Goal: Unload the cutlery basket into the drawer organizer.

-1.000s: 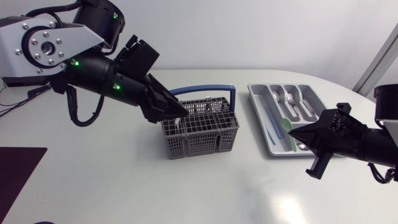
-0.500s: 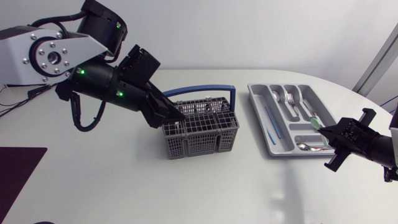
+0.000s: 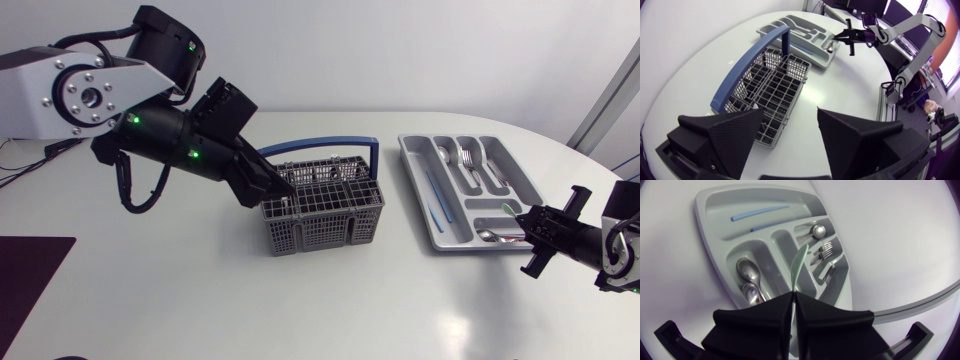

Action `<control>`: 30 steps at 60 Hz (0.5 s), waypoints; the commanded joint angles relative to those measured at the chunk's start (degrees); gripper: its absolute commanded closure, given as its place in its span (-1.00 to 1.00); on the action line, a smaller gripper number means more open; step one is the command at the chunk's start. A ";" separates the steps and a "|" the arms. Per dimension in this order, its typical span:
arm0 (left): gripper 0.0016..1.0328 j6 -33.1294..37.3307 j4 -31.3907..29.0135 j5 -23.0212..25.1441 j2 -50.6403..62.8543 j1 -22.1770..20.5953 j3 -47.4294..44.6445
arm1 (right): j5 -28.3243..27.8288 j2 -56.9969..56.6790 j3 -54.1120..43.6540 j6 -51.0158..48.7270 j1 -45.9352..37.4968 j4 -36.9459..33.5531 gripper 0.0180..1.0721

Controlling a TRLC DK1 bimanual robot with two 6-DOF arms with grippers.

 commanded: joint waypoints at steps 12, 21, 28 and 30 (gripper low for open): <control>-0.73 -1.24 0.27 -0.95 0.38 0.64 -1.46 | 2.85 3.20 -2.49 -3.70 1.52 3.03 0.49; -0.73 -1.42 0.27 -1.21 0.38 0.82 -1.55 | 2.67 -0.49 -3.19 -2.47 1.43 2.24 0.06; -0.73 -1.59 0.27 -1.83 0.47 0.91 -1.72 | 2.58 -4.01 -3.63 -0.80 1.78 1.01 -0.27; -0.73 -1.86 0.36 -2.09 0.47 0.99 -1.72 | 2.58 -5.41 -3.37 0.16 1.96 -0.40 -0.34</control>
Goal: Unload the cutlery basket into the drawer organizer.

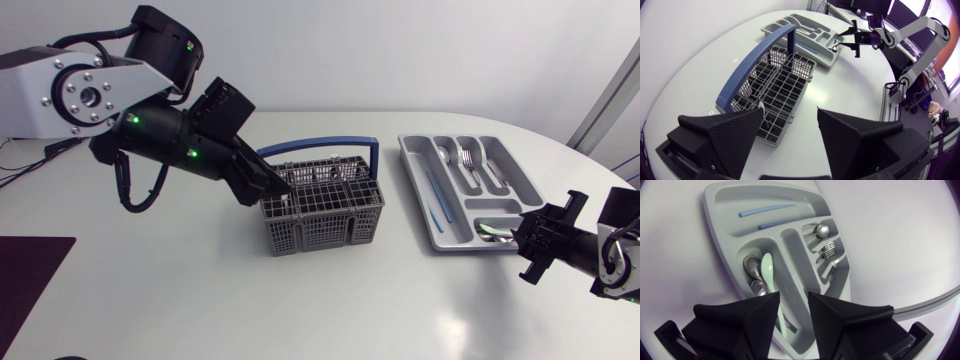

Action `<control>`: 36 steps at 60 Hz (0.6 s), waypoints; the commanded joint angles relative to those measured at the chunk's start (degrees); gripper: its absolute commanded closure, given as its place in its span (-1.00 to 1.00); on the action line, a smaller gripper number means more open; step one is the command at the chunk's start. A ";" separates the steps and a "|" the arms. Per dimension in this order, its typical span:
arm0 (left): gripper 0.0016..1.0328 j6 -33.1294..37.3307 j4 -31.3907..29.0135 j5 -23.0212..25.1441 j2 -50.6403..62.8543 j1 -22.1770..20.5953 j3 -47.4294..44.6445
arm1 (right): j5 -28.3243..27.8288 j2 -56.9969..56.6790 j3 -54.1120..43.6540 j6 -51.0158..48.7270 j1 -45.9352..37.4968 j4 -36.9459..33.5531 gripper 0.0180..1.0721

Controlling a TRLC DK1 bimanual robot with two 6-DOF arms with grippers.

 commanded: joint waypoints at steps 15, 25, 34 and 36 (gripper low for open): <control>-0.73 -3.90 1.24 -4.05 0.47 -0.10 -1.90 | -0.24 -14.02 0.66 8.27 5.02 -12.25 -0.45; -0.73 -4.96 2.38 -7.57 0.55 -1.95 -2.16 | 0.20 -18.50 2.07 14.68 10.12 -19.37 -0.49; -0.72 -4.96 3.26 -13.37 0.47 -4.50 -2.78 | 0.90 -20.87 2.51 18.73 14.42 -23.77 -0.49; -0.72 -5.13 3.44 -16.18 0.38 -5.81 -2.95 | 1.43 -21.84 2.51 19.87 16.01 -24.56 -0.49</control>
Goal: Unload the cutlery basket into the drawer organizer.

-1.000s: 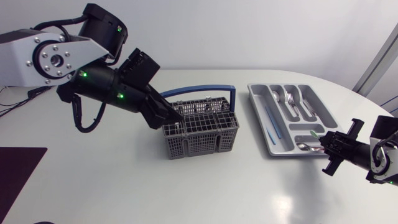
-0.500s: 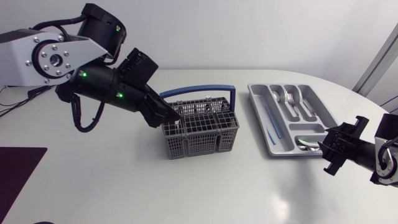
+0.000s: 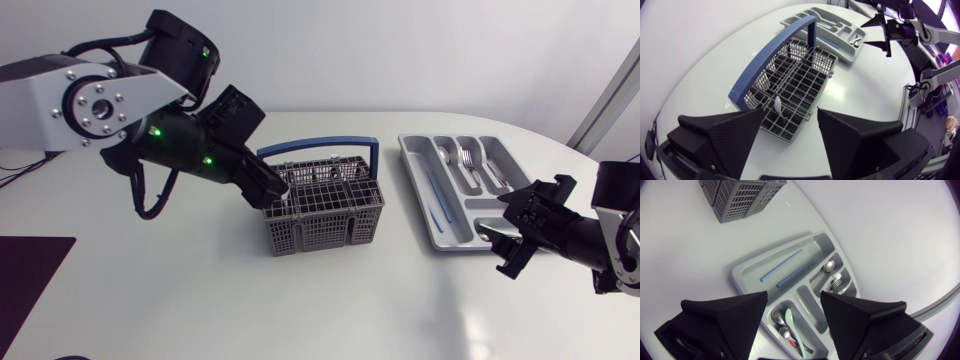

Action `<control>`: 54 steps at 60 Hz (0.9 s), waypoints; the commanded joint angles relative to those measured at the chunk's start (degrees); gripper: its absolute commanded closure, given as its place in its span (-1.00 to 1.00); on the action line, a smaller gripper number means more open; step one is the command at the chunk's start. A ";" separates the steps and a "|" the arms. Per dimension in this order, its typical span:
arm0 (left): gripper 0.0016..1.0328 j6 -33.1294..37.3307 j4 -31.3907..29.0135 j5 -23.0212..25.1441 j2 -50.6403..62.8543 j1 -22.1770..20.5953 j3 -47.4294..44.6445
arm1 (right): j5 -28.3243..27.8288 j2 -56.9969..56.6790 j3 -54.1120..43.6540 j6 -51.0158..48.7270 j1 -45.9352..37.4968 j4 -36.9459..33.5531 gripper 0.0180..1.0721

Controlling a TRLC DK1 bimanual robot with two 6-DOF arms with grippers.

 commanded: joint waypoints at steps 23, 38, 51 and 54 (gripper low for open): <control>-0.72 -3.53 2.46 -22.43 1.70 -11.53 -1.93 | 9.92 -7.27 1.81 14.24 19.38 -8.46 -0.49; -0.72 -3.97 2.37 -27.44 4.60 -13.64 -0.52 | 12.38 -7.27 4.45 19.60 26.14 -11.10 -0.50; -0.71 -3.79 2.02 -29.28 9.08 -13.72 1.59 | 14.66 -7.27 5.59 21.80 30.45 -11.89 -0.50; -0.71 -3.88 2.02 -29.72 9.61 -13.72 2.03 | 14.93 -7.27 5.77 22.50 31.33 -11.98 -0.50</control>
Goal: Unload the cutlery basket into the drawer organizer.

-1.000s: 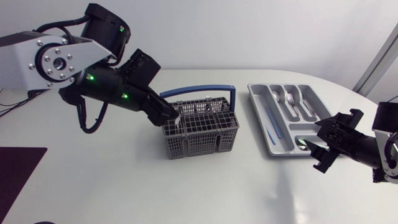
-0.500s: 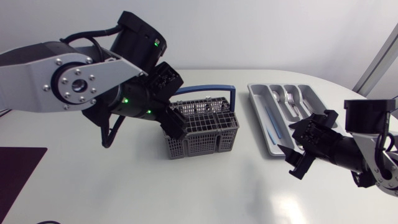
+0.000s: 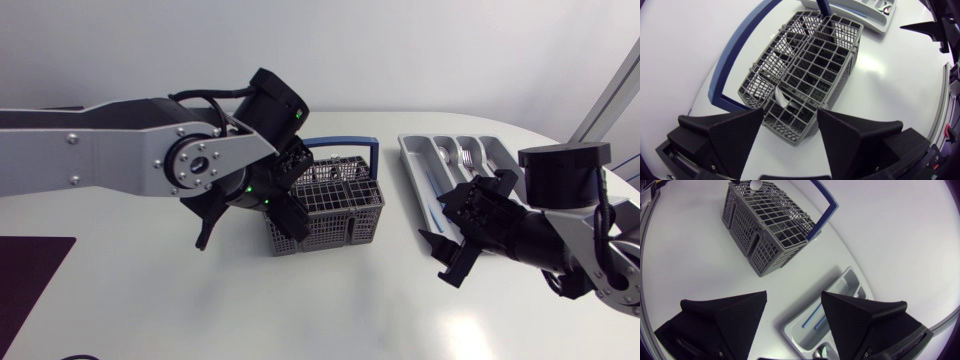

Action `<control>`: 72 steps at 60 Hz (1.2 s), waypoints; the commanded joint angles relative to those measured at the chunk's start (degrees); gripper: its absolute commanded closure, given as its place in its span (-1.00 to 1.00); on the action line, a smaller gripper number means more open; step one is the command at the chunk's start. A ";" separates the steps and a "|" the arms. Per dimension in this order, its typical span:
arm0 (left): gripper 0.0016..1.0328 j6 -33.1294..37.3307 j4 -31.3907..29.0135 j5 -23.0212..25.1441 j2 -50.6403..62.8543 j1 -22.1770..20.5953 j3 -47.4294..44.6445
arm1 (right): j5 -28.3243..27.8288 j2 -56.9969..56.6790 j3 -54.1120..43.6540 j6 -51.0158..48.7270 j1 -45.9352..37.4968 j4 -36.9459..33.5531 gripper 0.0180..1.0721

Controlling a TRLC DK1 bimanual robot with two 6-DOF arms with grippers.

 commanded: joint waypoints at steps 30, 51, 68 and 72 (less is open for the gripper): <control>-0.19 -0.91 3.35 -5.20 6.18 0.29 3.96 | 3.31 2.98 6.30 10.37 12.15 -0.09 -0.50; 0.36 -0.82 5.64 -7.57 7.67 0.29 2.91 | 3.57 3.06 6.65 10.72 13.29 0.00 -0.50; 0.72 -0.73 6.43 -7.66 8.02 0.29 2.56 | 3.84 3.15 6.82 10.90 13.73 0.00 -0.50; 0.74 -0.73 6.61 -7.92 8.02 0.29 2.38 | 3.84 3.06 6.82 10.99 13.82 0.09 -0.50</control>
